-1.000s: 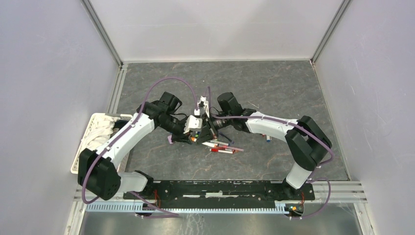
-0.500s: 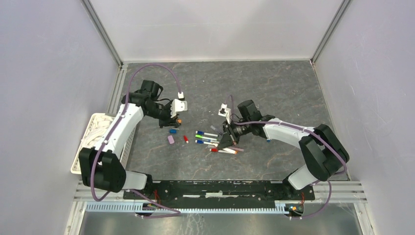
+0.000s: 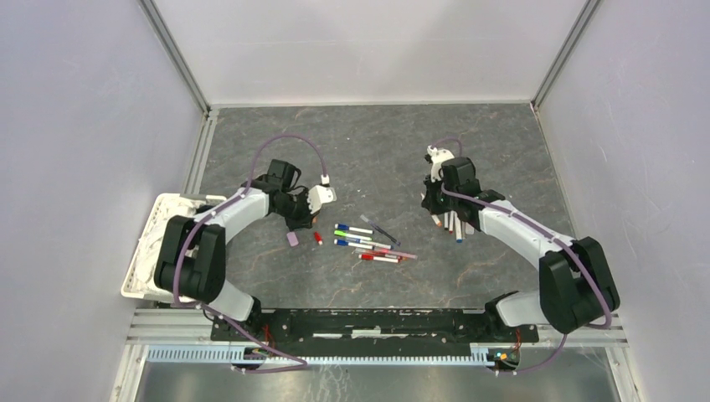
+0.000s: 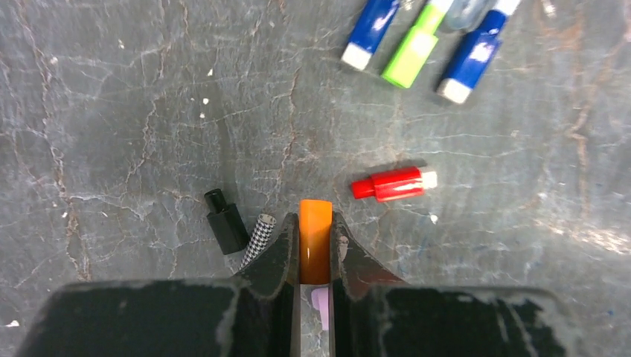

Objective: Open the pen caps

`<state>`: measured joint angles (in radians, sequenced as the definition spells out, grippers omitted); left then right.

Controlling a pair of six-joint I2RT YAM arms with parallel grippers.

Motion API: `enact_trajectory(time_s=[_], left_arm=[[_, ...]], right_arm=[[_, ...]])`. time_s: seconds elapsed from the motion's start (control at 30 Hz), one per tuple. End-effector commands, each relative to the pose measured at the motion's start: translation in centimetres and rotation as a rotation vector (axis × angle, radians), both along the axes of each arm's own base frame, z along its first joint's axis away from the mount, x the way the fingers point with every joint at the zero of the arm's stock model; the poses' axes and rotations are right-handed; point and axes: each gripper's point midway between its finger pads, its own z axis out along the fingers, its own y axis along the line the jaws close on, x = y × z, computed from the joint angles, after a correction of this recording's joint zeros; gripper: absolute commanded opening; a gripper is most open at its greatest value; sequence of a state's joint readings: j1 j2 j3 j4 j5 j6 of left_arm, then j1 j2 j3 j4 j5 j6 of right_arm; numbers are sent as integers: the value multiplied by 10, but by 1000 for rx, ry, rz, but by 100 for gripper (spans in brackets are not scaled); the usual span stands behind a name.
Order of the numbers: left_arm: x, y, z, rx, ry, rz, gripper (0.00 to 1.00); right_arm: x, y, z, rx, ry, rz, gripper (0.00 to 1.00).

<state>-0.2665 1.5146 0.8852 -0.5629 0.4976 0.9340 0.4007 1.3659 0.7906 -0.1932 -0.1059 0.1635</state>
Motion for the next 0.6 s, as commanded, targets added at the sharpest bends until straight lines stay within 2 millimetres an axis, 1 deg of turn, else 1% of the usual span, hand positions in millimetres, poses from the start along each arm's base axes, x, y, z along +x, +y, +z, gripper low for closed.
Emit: enact_trajectory(time_s=[0.0, 0.07, 0.17, 0.23, 0.33, 0.43, 0.47, 0.57], left_arm=[[32, 2, -4, 22, -88, 113, 9], [29, -2, -5, 9, -77, 104, 14], [23, -7, -2, -10, -62, 87, 27], [18, -11, 3, -32, -47, 72, 34], [10, -15, 9, -55, -24, 50, 41], [4, -19, 18, -77, -3, 27, 47], [-1, -21, 22, -89, 12, 16, 55], [-2, -26, 41, -120, 8, 7, 58]], right_arm=[[25, -42, -4, -146, -70, -226, 0], [29, -44, -10, -147, -72, -258, 0], [33, -46, -24, -158, -49, -293, 0], [35, -47, -32, -160, -39, -312, 0], [36, -47, -44, -171, -18, -322, 1], [35, -56, -54, -217, -3, -357, 3], [34, -59, -56, -231, 2, -364, 3], [32, -59, -62, -241, 17, -359, 10]])
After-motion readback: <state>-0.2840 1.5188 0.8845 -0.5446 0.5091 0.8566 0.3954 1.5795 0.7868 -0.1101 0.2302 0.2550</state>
